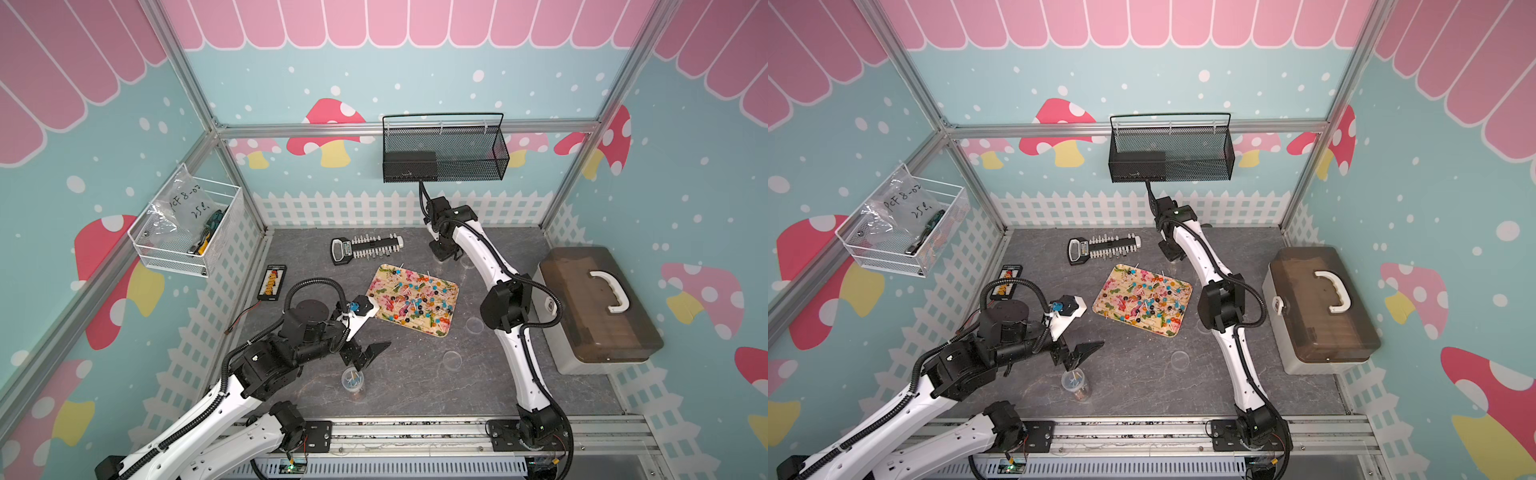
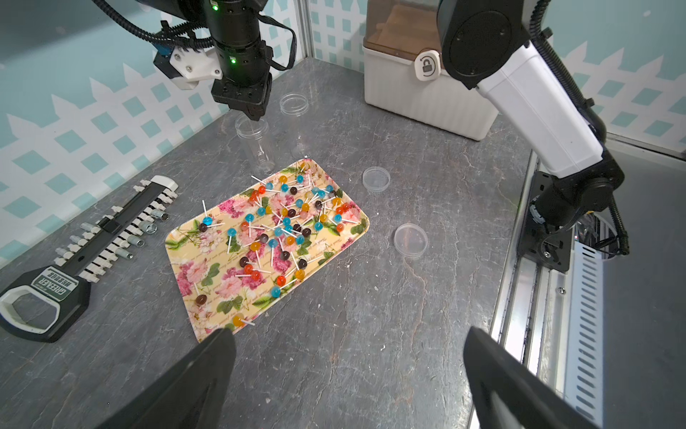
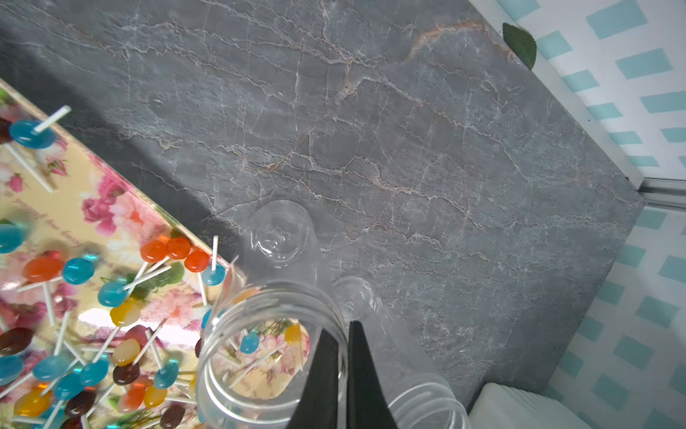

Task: Pour the candies out of the jar
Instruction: Place the jar at the center of the board.

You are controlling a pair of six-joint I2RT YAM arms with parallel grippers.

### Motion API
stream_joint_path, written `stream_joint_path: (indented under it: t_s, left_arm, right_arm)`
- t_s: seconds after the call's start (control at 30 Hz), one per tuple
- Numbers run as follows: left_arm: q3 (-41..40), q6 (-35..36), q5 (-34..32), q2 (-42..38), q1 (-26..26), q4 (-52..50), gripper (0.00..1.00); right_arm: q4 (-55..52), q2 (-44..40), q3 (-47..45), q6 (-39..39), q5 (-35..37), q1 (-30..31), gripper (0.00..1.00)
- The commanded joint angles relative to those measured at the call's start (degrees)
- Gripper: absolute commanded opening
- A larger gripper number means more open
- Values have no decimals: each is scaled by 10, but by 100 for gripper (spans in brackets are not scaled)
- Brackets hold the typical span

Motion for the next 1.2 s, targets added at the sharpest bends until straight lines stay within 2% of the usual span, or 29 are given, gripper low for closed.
stream_joint_path:
  t_s: [0.0,0.33,0.6,0.7,0.83,0.9,0.97,1.07,1.17]
  left_arm:
    - [-4,-13,11,-1,1,7,99]
    - [-5,-15,11,-6,1,7,99]
    - [-7,-28,-2,-8,1,13,99]
    - [-3,-47,-22,-14,1,20,99]
    - [-2,-107,-98,-24,2,39,99]
    - [-6,-143,-125,-30,2,50,99]
    - [-13,-181,-149,-37,4,63,99]
    - [-28,-253,-188,-46,20,66,99]
    - [-52,-325,-173,-55,66,69,99]
  right_arm:
    - [-12,9,15,-4,-6,-4,0]
    - [-5,-8,12,-1,3,-5,17]
    - [-2,-53,14,-5,17,-11,21]
    - [-1,-86,14,-7,13,-12,21]
    - [2,-151,-10,-9,-22,-5,21]
    - [27,-203,-66,-15,-33,10,21]
    - [86,-273,-166,-17,-47,28,22]
    - [219,-397,-357,3,-152,42,21]
    - [346,-495,-525,35,-251,55,18]
